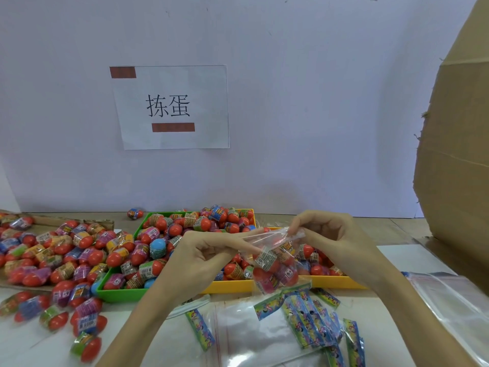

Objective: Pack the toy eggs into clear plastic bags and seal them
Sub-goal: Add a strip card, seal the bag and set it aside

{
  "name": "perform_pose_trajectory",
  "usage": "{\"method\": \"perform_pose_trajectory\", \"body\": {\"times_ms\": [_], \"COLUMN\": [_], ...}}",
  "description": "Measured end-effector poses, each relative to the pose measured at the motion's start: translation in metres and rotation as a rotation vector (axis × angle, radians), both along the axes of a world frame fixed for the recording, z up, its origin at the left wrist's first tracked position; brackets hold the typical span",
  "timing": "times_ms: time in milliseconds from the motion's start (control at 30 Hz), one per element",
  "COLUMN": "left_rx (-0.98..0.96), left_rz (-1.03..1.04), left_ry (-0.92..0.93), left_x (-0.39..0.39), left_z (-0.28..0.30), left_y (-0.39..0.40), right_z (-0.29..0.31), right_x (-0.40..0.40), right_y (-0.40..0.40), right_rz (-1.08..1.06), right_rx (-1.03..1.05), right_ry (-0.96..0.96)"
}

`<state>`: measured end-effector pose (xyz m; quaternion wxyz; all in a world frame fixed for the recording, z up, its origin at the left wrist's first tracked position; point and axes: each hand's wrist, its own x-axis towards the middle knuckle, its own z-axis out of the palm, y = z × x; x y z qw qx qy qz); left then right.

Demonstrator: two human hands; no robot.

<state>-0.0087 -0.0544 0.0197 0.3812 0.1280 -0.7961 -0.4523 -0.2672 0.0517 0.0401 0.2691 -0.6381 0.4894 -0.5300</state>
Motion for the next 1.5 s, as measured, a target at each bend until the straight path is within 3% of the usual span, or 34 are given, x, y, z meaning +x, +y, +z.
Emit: {"method": "perform_pose_trajectory", "body": {"times_ms": [433, 667, 1000, 1500], "left_rx": [-0.091, -0.096, -0.076, -0.006], "left_rz": [-0.02, 0.065, 0.042, 0.139], "left_ry": [-0.032, -0.079, -0.064, 0.078], "left_x": [0.002, 0.004, 0.006, -0.008], "left_z": [-0.002, -0.006, -0.005, -0.012], "left_y": [-0.006, -0.01, -0.008, -0.001], "right_z": [0.001, 0.002, -0.002, -0.007], "right_x": [0.003, 0.003, 0.004, 0.012], "right_y": [0.001, 0.001, -0.001, -0.005], "right_rz": [-0.068, -0.014, 0.002, -0.005], "right_rx": [-0.058, -0.02, 0.076, 0.055], "right_ry": [0.114, 0.105, 0.047, -0.07]}}
